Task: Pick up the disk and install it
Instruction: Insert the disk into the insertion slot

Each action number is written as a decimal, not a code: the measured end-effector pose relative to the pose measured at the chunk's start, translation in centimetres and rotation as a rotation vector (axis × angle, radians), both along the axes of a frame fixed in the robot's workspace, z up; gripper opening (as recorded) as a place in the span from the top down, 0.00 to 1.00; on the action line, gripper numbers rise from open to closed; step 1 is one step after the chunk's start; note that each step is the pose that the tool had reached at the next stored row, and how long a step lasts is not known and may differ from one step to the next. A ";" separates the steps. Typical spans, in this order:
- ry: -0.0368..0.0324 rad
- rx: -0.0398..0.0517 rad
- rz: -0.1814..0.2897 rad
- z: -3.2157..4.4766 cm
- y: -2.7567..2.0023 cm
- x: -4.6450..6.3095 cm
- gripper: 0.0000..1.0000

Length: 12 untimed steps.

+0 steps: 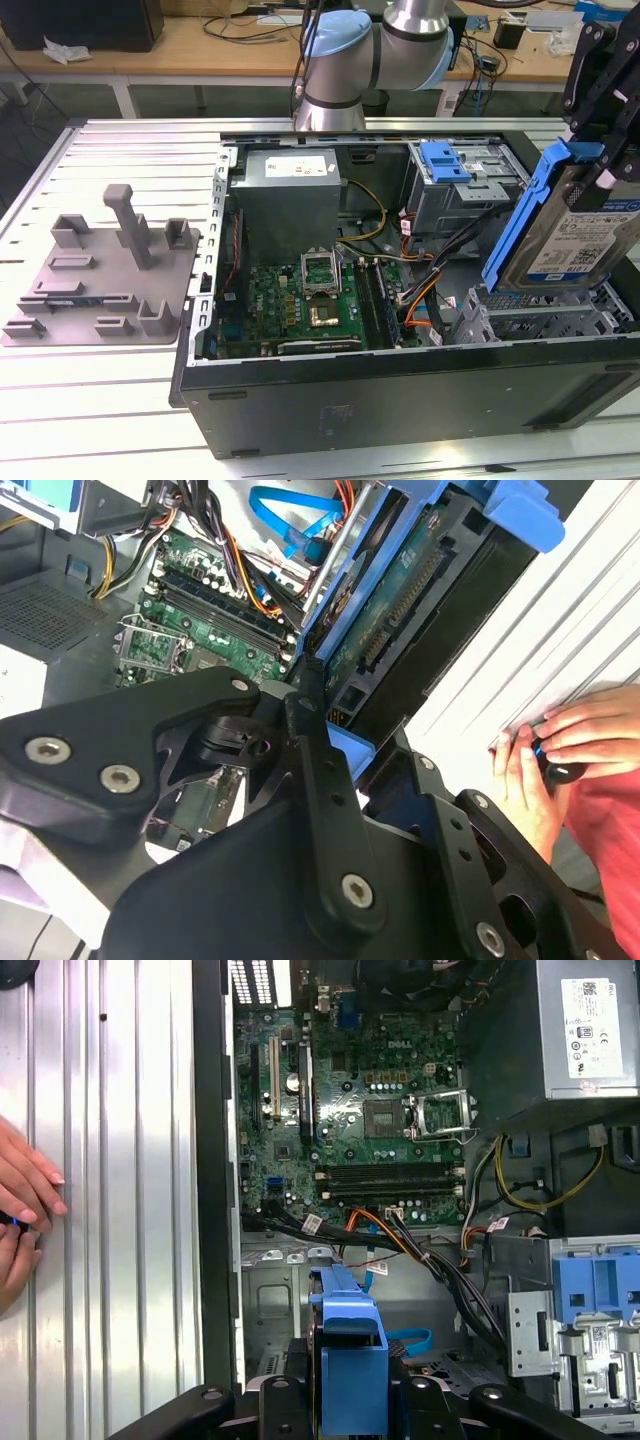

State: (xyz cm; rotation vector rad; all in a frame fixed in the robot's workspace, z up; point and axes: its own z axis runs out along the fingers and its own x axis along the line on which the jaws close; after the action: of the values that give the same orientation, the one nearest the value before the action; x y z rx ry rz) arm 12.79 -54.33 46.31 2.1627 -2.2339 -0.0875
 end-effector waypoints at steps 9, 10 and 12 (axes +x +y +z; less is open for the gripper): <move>0.0000 -0.0001 0.055 -0.02 0.00 -0.1 0.63; 0.0000 0.0000 0.055 -0.03 -0.01 -0.1 0.63; 0.0000 0.0000 0.055 -0.04 -0.07 -0.1 0.63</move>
State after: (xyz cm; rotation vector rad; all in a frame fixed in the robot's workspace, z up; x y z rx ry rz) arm 12.70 -54.40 46.27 2.2226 -2.1722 -0.0861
